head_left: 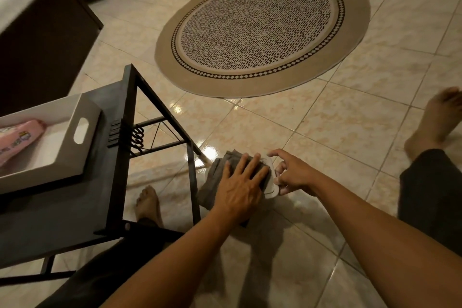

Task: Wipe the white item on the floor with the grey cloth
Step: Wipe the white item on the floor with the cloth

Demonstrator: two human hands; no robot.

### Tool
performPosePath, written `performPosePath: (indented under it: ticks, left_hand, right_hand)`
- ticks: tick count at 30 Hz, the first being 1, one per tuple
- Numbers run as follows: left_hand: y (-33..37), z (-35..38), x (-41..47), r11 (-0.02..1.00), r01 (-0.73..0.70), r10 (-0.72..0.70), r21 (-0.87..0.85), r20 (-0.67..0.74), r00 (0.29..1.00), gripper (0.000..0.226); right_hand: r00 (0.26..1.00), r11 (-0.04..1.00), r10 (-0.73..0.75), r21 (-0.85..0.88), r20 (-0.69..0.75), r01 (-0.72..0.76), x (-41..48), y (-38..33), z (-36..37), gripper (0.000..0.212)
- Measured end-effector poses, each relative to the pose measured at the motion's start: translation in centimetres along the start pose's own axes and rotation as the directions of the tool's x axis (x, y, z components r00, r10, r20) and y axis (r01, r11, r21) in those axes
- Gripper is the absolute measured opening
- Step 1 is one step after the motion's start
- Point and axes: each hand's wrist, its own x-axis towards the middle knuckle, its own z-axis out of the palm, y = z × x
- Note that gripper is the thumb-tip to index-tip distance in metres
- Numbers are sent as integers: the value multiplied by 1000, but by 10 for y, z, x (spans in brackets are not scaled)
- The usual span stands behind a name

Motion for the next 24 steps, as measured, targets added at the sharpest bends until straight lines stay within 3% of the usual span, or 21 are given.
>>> performPosePath:
  ticks: [5, 10, 14, 16, 18, 21, 24]
  left_hand:
    - [-7, 10, -13, 997, -74, 75, 26, -10, 997, 60]
    - [-16, 7, 15, 995, 94, -94, 16, -10, 996, 61]
    - [2, 16, -5, 993, -11, 16, -120, 40, 999, 65]
    - [5, 19, -3, 991, -2, 4, -136, 12, 1000, 61]
    - [0, 18, 7, 976, 121, -133, -183, -56, 990, 56]
    - [-14, 22, 10, 864, 382, -419, -329, -46, 907, 59]
    - [-1, 30, -9, 828, 420, -465, -371, -36, 884, 59]
  right_hand:
    - [1000, 1000, -4, 6, 12, 4, 1, -1, 0, 70]
    - [1000, 999, -14, 43, 11, 14, -1, 1, -1, 68]
    - [999, 999, -15, 53, 36, 13, 0, 1, -2, 72]
    - [999, 998, -16, 55, 45, 14, 1, 1, -3, 72]
    - [999, 997, -26, 69, 48, 23, 1, 1, -2, 71]
    - [999, 997, -25, 70, 35, 23, 1, 3, -2, 69]
    - [999, 996, -19, 91, 34, 16, 1, 2, -2, 69]
